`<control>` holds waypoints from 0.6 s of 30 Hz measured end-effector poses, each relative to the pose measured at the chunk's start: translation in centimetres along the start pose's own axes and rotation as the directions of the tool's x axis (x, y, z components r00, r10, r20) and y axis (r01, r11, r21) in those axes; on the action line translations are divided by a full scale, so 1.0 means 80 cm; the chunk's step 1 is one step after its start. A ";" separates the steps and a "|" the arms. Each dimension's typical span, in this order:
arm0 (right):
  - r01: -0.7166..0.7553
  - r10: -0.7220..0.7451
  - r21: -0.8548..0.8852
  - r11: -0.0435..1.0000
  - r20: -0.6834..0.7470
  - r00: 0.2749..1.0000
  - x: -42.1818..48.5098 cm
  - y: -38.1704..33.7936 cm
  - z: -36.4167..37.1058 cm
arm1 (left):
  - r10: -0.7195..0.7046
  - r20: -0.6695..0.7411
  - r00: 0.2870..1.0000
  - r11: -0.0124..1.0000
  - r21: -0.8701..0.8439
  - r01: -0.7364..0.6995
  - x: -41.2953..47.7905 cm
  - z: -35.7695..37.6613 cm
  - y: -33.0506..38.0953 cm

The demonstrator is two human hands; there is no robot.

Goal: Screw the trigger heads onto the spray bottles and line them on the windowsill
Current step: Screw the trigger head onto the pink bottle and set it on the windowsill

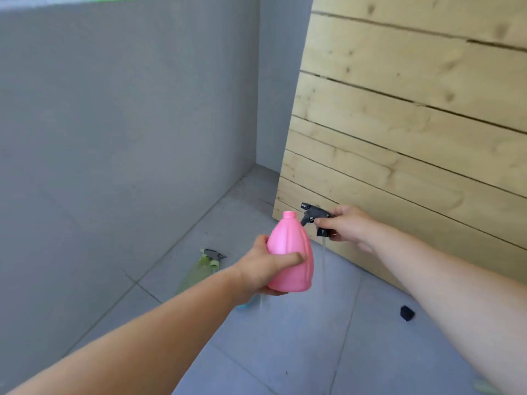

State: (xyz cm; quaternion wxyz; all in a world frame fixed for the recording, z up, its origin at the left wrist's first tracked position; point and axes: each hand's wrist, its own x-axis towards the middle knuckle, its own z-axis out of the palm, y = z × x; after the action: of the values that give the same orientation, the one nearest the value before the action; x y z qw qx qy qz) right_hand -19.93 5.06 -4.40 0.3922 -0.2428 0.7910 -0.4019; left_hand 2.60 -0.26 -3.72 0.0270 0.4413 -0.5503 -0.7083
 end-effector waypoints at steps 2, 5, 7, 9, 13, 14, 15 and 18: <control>0.094 -0.090 0.096 0.991 -0.039 0.995 -0.036 -0.040 -0.014 | 0.072 0.010 0.997 0.995 0.061 -0.073 -0.036 -0.014 0.030; 0.282 -0.251 0.231 0.931 -0.155 0.955 -0.104 -0.105 -0.034 | 0.172 0.029 0.985 0.974 0.145 -0.175 -0.097 -0.029 0.065; 0.402 -0.332 0.284 0.871 -0.263 0.906 -0.149 -0.140 -0.045 | 0.213 0.041 0.976 0.962 0.168 -0.217 -0.137 -0.037 0.077; 0.504 -0.383 0.338 0.794 -0.366 0.848 -0.188 -0.164 -0.052 | 0.233 0.061 0.971 0.955 0.173 -0.240 -0.167 -0.046 0.077; 0.586 -0.429 0.501 0.637 -0.401 0.809 -0.256 -0.186 -0.048 | 0.245 0.070 0.967 0.950 0.181 -0.254 -0.216 -0.057 0.061; 0.590 -0.437 0.526 0.612 -0.397 0.807 -0.267 -0.188 -0.043 | 0.246 0.066 0.967 0.949 0.187 -0.254 -0.223 -0.058 0.058; 0.602 -0.447 0.533 0.595 -0.402 0.799 -0.277 -0.189 -0.038 | 0.248 0.061 0.967 0.947 0.196 -0.255 -0.230 -0.060 0.055; 0.643 -0.476 0.496 0.583 -0.433 0.766 -0.293 -0.193 -0.028 | 0.262 0.047 0.964 0.940 0.214 -0.265 -0.241 -0.064 0.052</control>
State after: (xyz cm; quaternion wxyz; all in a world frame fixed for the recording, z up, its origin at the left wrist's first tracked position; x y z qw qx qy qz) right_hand -7.23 13.80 19.18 0.1962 -0.2852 0.5378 -0.7687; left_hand 15.85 4.38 11.05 0.0679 0.3577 -0.6792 -0.6372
